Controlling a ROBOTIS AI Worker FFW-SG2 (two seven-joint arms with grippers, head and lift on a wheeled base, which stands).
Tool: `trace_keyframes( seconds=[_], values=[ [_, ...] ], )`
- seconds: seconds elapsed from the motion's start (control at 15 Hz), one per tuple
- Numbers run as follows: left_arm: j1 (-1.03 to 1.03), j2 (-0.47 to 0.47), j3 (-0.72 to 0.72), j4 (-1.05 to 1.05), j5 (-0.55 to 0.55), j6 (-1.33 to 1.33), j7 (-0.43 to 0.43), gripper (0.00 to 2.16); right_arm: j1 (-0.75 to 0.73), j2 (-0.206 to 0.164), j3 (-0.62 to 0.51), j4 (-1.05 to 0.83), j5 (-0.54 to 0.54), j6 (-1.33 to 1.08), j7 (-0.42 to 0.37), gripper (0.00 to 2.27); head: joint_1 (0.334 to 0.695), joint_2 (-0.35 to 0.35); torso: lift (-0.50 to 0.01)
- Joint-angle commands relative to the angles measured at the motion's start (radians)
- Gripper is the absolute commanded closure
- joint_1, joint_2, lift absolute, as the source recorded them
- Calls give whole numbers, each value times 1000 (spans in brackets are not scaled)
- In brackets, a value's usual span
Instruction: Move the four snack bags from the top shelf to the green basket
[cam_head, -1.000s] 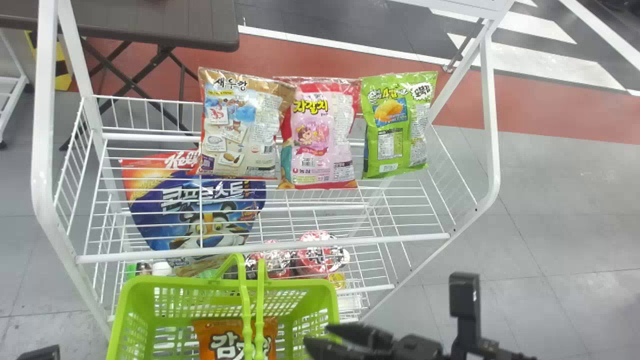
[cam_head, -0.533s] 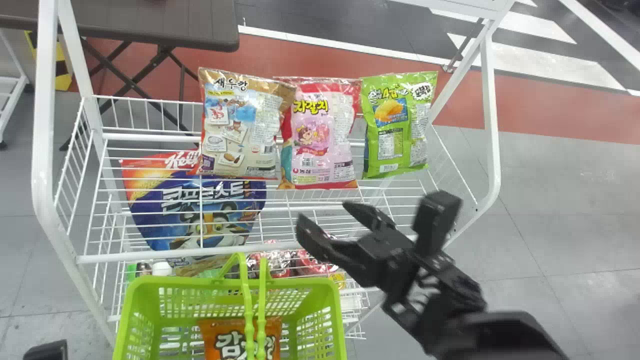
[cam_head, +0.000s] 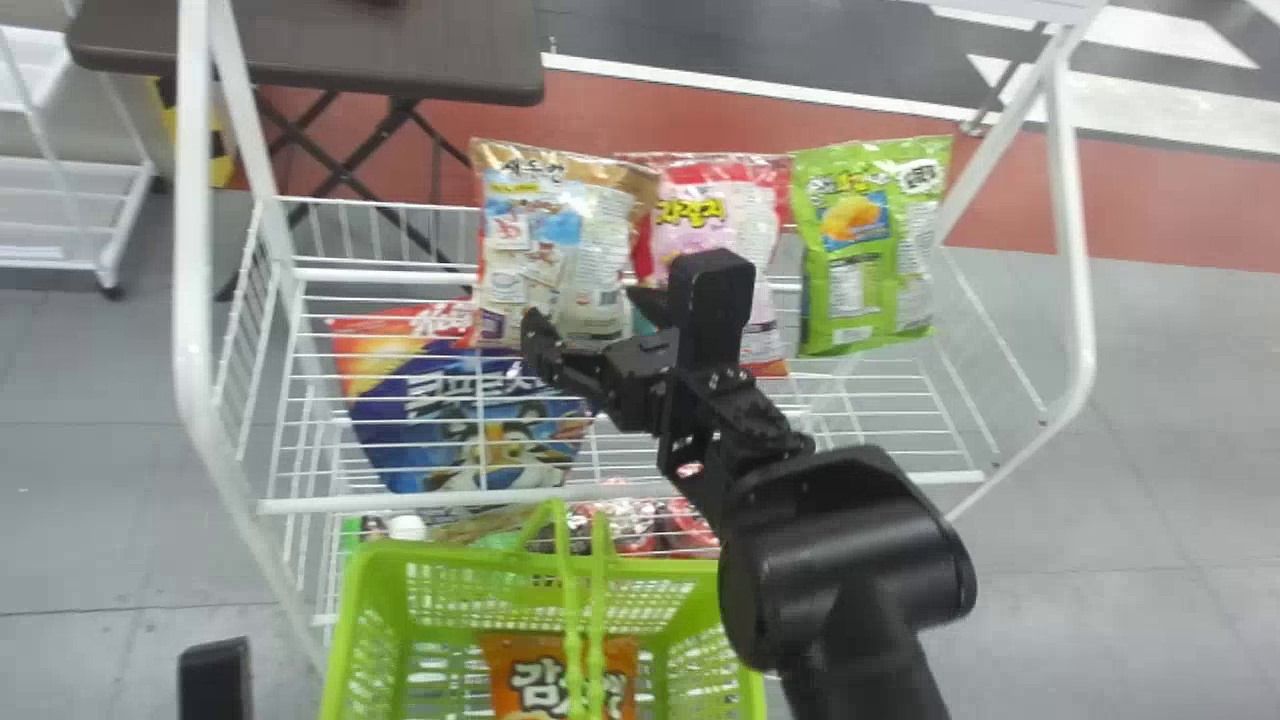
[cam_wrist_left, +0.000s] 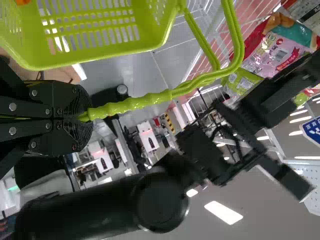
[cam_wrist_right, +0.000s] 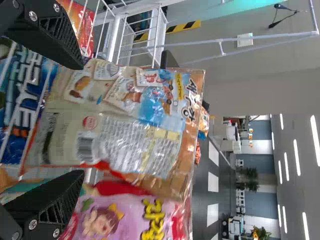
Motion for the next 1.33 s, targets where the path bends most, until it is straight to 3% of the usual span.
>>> trace_keyframes(
  seconds=[0.0, 0.07, 0.13, 0.2, 0.27, 0.33, 0.53, 0.73, 0.93, 1.07, 1.27],
  values=[
    [-4, 2, 12, 8, 8, 4, -11, 1362, -107, 2, 14, 111, 2, -10, 2, 73, 695, -187, 0],
    [-4, 2, 22, 14, 19, 4, -14, 1362, -146, 2, 28, 149, 5, -10, 4, 100, 695, -176, 0],
    [-5, 2, 25, 18, 20, 4, -16, 1362, -172, 2, 39, 171, 5, 2, 25, 309, 695, -166, 0],
    [-5, 2, 28, 19, 20, 4, -19, 1362, -186, 2, 49, 180, 12, 30, 51, 923, 695, -154, 0],
    [-7, 2, 28, 21, 20, 4, -22, 1362, -195, 2, 56, 180, 15, 94, 80, 1878, 695, -125, 0],
    [-10, 2, 29, 24, 20, 4, -22, 1362, -196, 2, 59, 175, 15, 125, 106, 2047, 695, -112, 0],
    [-10, 2, 34, 19, 23, 13, -23, 1366, -141, 2, 59, 88, 24, 162, 126, 2132, 695, -90, 0],
    [-7, 2, 35, 14, 23, 16, -23, 1362, -21, 2, 42, -121, 24, 226, 151, 2132, 695, -89, 0],
    [-5, 1, 34, 16, 23, 16, -11, 1362, 147, -39, -55, -417, 21, 279, 191, 2132, 695, -104, 0],
    [-7, 1, 25, 10, 17, 16, 0, 1362, 247, -59, -159, -578, -22, 352, 235, 2132, 695, -169, 0],
    [-7, -2, 14, -2, 5, 16, 13, 1362, 420, -48, -371, -767, -116, 444, 333, 2132, 695, -271, 0]
  ],
)
